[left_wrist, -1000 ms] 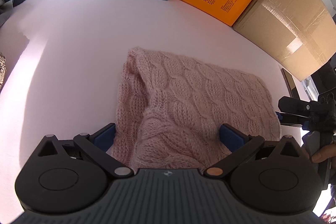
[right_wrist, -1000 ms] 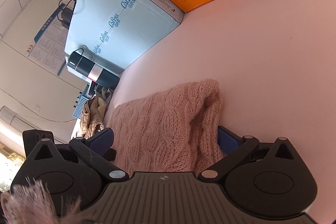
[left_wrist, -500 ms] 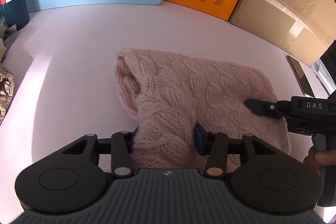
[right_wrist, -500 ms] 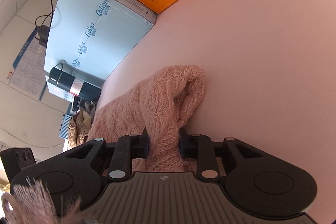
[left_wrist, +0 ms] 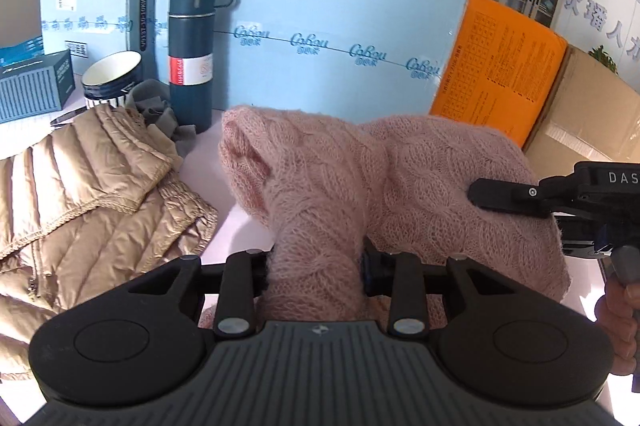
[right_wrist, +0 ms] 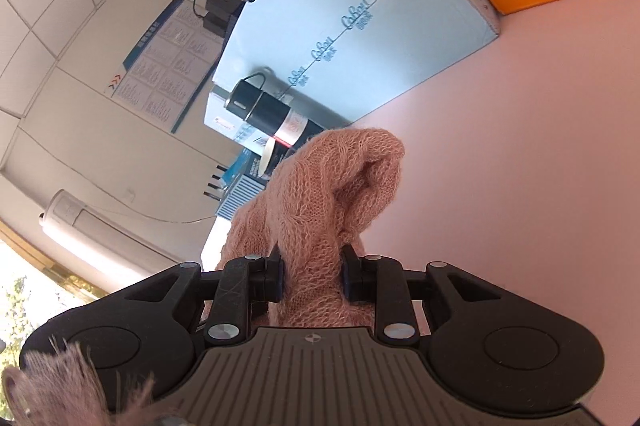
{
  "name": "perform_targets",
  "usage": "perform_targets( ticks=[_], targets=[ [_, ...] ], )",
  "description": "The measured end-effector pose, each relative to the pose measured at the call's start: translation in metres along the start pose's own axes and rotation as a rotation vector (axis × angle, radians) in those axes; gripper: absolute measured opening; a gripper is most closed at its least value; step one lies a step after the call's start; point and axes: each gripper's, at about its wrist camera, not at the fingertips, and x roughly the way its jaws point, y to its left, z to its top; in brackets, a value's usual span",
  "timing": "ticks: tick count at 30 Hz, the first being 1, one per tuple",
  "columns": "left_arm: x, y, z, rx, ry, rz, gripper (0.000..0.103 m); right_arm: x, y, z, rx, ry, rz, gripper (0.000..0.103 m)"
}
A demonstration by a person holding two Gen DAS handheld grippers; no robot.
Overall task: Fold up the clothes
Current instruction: 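Lift the folded cardigan with both grippers and place it on the beige jacket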
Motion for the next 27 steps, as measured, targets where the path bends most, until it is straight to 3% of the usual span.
perform_targets(
  ticks=[6,10,12,15,17,18,20,24,27],
  targets=[
    [-0.037,0.081,0.019,-0.170,-0.112,0.227,0.031,0.110,0.072,0.029,-0.167,0.158,0.123,0.023],
    [-0.040,0.135,0.020,-0.253,-0.103,0.377,0.032,0.195,0.112,0.027,-0.283,0.251,0.166,0.023],
    [-0.030,0.163,0.015,-0.295,-0.069,0.443,0.035,0.237,0.121,0.020,-0.330,0.288,0.146,0.023],
    [0.001,0.196,0.003,-0.323,0.076,0.527,0.049,0.294,0.116,0.013,-0.354,0.347,0.026,0.031],
    [0.013,0.208,-0.006,-0.342,0.130,0.560,0.075,0.317,0.112,0.006,-0.405,0.361,-0.086,0.040],
    [0.010,0.211,-0.010,-0.360,0.115,0.565,0.080,0.327,0.109,0.001,-0.433,0.371,-0.141,0.045],
    [0.002,0.208,-0.011,-0.371,0.097,0.573,0.084,0.324,0.111,-0.004,-0.472,0.350,-0.144,0.054],
    [-0.016,0.198,-0.013,-0.391,0.077,0.610,0.085,0.295,0.133,-0.015,-0.623,0.287,-0.188,0.087],
    [-0.031,0.181,-0.015,-0.408,0.054,0.631,0.085,0.268,0.146,-0.021,-0.698,0.212,-0.196,0.092]
  ],
)
